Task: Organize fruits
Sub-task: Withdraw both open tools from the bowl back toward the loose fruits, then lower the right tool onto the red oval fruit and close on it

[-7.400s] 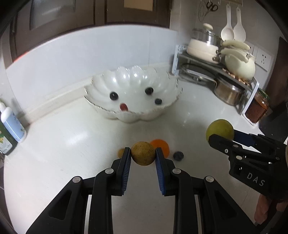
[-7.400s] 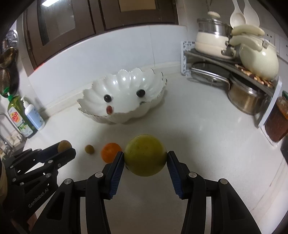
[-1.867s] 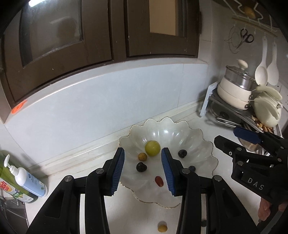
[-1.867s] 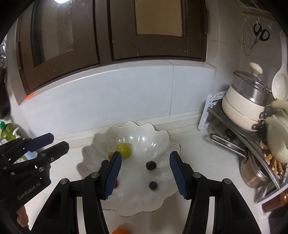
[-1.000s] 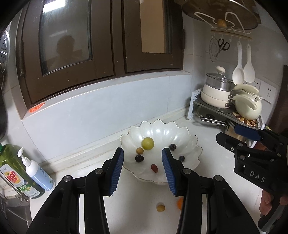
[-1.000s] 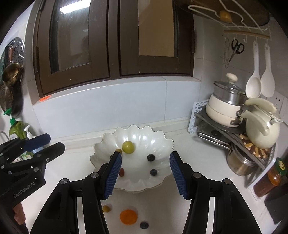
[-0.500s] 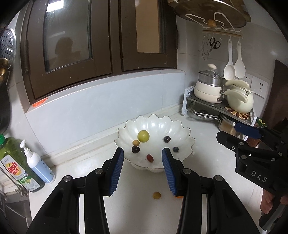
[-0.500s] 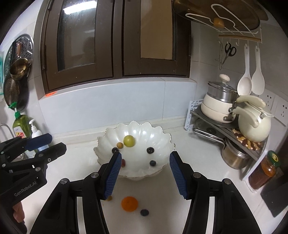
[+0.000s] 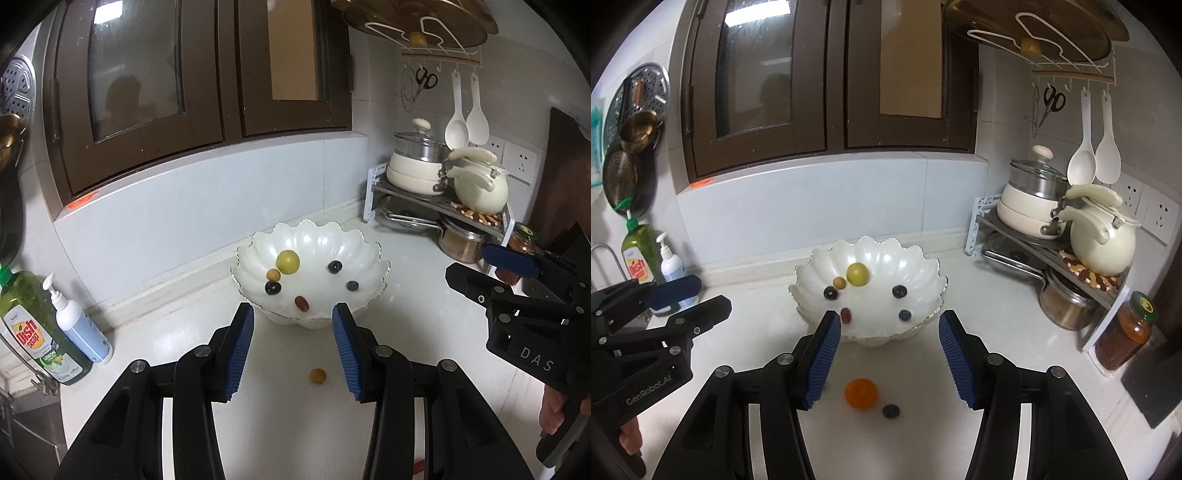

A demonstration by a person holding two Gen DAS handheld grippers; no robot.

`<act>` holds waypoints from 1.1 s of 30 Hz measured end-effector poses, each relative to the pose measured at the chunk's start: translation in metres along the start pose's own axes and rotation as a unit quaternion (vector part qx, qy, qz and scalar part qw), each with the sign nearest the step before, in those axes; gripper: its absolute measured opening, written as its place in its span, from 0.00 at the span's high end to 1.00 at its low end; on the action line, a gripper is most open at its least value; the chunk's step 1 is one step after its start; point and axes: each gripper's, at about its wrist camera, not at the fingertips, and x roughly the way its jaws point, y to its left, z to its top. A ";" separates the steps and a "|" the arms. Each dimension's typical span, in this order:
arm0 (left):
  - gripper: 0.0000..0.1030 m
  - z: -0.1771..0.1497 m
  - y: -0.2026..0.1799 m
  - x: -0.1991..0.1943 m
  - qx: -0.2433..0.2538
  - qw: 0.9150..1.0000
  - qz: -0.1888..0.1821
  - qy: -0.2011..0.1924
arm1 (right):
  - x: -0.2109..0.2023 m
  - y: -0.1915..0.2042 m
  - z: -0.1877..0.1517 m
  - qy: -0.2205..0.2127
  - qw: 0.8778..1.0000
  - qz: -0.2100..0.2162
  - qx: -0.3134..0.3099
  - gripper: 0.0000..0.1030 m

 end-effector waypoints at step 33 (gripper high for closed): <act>0.56 -0.093 -0.021 -0.012 0.008 0.995 -0.011 0.102 | -0.019 0.015 -0.108 0.117 0.993 0.022 0.024 0.45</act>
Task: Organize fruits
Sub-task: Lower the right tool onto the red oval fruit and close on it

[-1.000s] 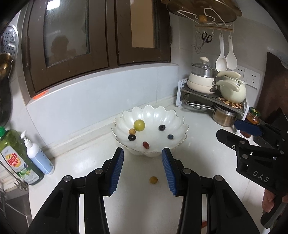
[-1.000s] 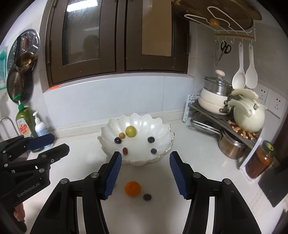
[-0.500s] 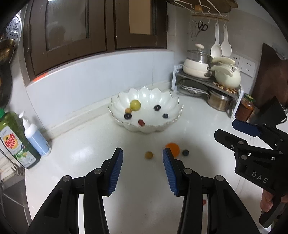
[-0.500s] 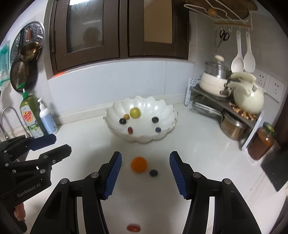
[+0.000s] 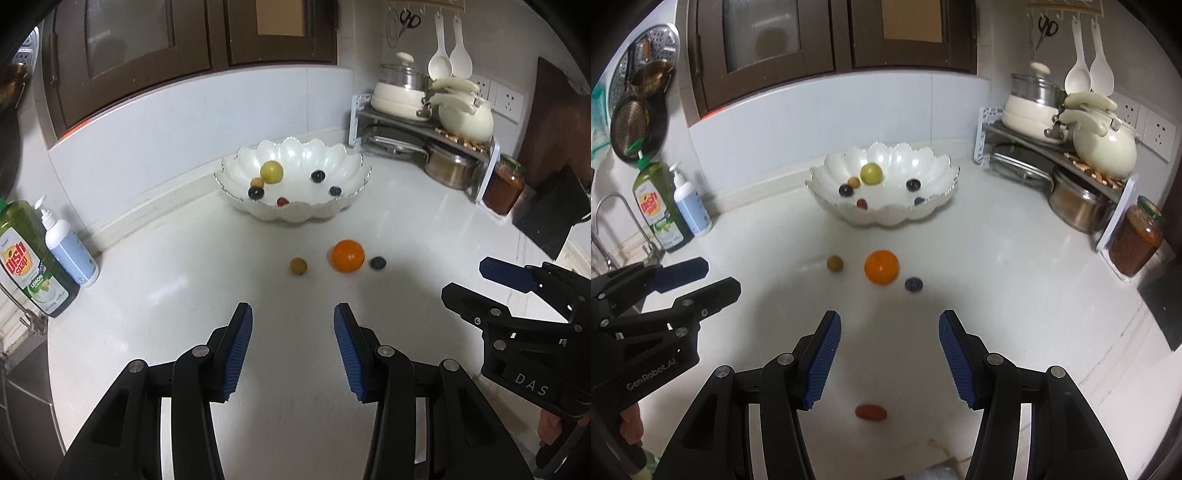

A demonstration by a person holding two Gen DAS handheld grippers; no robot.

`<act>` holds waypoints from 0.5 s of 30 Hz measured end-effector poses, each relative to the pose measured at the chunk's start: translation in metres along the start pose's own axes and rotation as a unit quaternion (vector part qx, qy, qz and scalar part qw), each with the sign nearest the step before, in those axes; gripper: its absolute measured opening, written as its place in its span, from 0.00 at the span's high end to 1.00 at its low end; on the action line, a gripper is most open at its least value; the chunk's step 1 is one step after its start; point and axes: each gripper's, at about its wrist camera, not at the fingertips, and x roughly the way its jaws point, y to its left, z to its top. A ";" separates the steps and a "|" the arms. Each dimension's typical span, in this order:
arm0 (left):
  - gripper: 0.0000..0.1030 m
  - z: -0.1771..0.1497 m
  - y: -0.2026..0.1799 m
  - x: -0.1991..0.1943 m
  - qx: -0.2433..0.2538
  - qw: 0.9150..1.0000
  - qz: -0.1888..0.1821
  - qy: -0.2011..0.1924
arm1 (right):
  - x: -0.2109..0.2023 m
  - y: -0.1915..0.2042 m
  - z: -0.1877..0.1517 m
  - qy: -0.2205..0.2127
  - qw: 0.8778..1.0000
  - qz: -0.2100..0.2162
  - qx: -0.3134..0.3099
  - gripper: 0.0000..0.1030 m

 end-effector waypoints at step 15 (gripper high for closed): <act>0.56 -0.029 -0.009 0.018 0.002 0.999 0.000 0.053 | 0.022 -0.004 -0.035 0.062 0.998 0.023 0.006 0.45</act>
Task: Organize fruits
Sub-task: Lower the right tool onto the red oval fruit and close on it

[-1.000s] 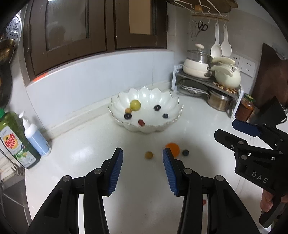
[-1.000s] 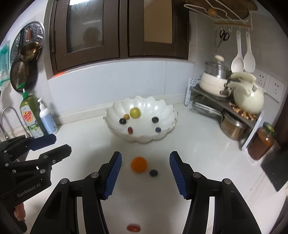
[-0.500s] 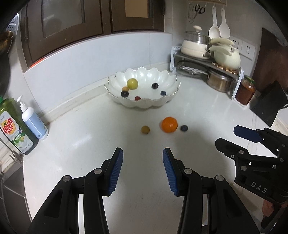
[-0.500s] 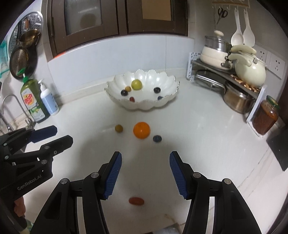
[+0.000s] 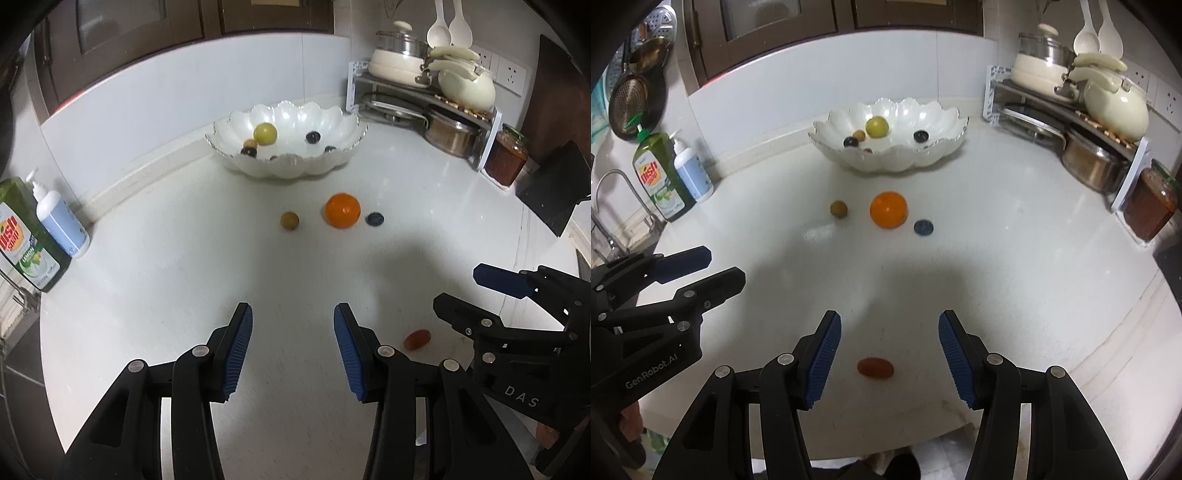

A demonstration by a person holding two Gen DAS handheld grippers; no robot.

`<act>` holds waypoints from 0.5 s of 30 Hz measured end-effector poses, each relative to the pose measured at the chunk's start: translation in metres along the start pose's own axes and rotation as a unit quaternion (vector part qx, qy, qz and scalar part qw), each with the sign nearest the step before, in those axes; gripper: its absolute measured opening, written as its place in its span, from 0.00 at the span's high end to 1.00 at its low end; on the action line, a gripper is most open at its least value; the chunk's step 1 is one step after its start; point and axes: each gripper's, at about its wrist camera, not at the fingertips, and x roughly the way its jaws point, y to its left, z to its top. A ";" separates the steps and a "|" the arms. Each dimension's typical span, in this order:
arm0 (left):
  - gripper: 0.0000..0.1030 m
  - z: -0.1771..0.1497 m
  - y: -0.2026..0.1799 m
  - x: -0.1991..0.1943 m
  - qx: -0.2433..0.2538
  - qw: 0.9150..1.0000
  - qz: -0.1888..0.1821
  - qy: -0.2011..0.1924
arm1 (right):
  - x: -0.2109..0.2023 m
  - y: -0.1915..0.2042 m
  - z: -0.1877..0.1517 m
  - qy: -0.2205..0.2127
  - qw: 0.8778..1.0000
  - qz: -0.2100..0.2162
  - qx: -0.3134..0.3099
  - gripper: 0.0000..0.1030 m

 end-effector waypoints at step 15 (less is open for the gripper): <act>0.56 -0.015 -0.002 0.020 -0.004 0.999 0.006 0.038 | 0.031 0.005 -0.021 0.057 0.998 0.024 -0.002 0.45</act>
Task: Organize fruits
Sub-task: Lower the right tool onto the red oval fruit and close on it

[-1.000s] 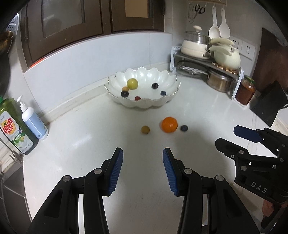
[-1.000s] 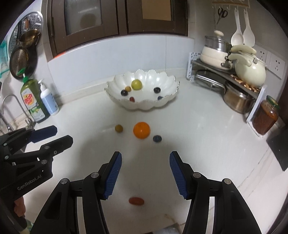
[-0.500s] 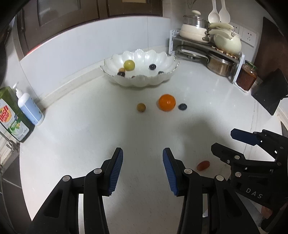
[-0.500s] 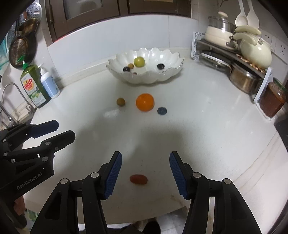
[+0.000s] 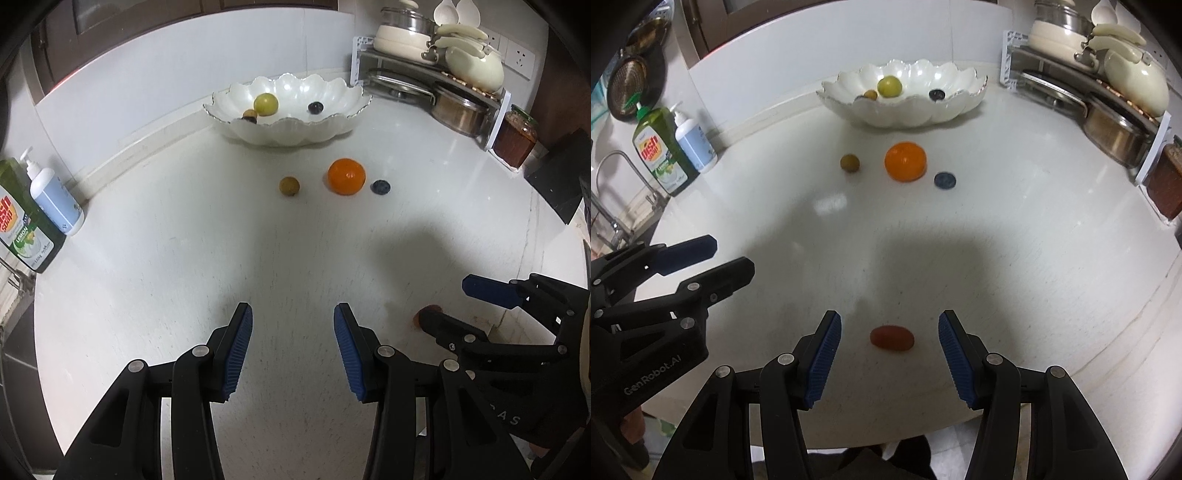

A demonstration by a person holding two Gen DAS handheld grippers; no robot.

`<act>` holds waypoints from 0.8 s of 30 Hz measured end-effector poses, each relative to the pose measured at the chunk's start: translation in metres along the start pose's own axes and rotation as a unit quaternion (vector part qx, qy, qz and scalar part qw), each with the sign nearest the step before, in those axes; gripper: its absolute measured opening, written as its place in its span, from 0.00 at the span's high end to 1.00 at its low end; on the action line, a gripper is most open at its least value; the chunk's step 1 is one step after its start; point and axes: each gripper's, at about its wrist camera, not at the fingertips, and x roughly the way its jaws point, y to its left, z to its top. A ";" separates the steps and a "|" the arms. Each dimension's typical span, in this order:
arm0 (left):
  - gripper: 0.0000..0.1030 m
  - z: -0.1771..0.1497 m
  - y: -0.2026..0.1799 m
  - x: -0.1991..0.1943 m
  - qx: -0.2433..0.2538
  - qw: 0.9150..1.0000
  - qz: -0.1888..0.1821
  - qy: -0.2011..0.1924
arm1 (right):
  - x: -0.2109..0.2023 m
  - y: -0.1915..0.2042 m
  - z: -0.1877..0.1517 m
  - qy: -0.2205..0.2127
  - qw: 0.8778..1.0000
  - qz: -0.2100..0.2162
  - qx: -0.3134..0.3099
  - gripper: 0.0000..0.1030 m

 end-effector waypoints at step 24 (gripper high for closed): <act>0.56 -0.006 -0.002 0.025 -0.003 1.000 -0.006 0.030 | 0.028 0.001 -0.008 0.029 1.000 -0.012 0.002 0.68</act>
